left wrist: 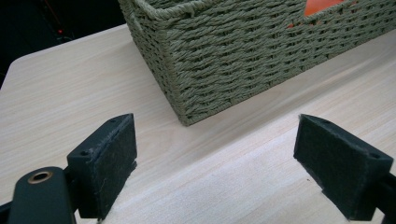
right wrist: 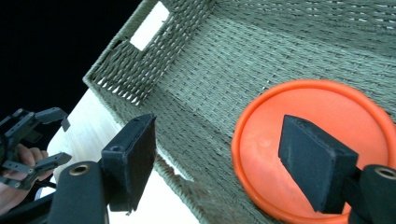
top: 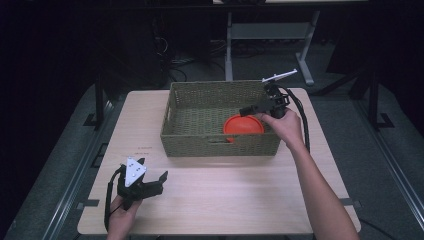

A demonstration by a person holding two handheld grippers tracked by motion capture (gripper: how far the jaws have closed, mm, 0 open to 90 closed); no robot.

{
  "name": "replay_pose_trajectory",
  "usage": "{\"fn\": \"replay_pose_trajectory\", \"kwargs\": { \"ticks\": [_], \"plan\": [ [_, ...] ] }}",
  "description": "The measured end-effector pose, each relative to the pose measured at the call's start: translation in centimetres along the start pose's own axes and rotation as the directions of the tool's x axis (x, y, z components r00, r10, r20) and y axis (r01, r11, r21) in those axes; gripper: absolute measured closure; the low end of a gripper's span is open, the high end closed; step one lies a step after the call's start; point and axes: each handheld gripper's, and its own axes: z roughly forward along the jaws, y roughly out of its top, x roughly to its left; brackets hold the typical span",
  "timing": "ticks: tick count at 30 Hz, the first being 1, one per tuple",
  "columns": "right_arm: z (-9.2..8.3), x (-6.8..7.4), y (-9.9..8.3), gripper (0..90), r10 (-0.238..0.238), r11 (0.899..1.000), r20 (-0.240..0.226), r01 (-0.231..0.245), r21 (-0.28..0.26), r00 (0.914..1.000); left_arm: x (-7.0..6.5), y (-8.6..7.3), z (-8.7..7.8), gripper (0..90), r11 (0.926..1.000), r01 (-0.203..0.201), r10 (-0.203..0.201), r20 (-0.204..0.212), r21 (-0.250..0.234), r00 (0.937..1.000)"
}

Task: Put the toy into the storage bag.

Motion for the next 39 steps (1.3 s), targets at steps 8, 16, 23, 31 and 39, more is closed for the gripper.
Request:
{"fn": "replay_pose_trajectory", "kwargs": {
  "ticks": [8,16,23,31,39],
  "plan": [
    [-0.7,0.5,-0.7,26.1,-0.024,1.0,-0.017,0.024,-0.008,0.9996,-0.1,0.0,0.0,12.7,1.0,0.002,-0.002,0.001,-0.003,1.0],
    [-1.2,0.8,-1.7,25.1,-0.039,0.999,-0.036,0.039,-0.018,0.9986,-0.1,0.0,0.0,12.8,1.0,0.003,-0.003,0.001,0.0,1.0],
    [-1.9,1.2,-2.7,23.7,-0.057,0.998,-0.05,0.056,-0.017,0.9971,-0.1,0.0,0.0,12.8,1.0,0.004,-0.004,0.001,-0.001,1.0],
    [-2.3,1.5,-3.6,23.2,-0.067,0.998,-0.052,0.067,-0.011,0.9964,-0.1,0.0,0.0,12.8,1.0,0.004,-0.004,0.0,0.0,1.0],
    [-2.8,1.6,-4.5,22.8,-0.075,0.997,-0.065,0.075,-0.008,0.995,0.0,0.0,0.0,12.7,1.0,0.003,-0.003,-0.003,-0.002,1.0]
  ]
}}
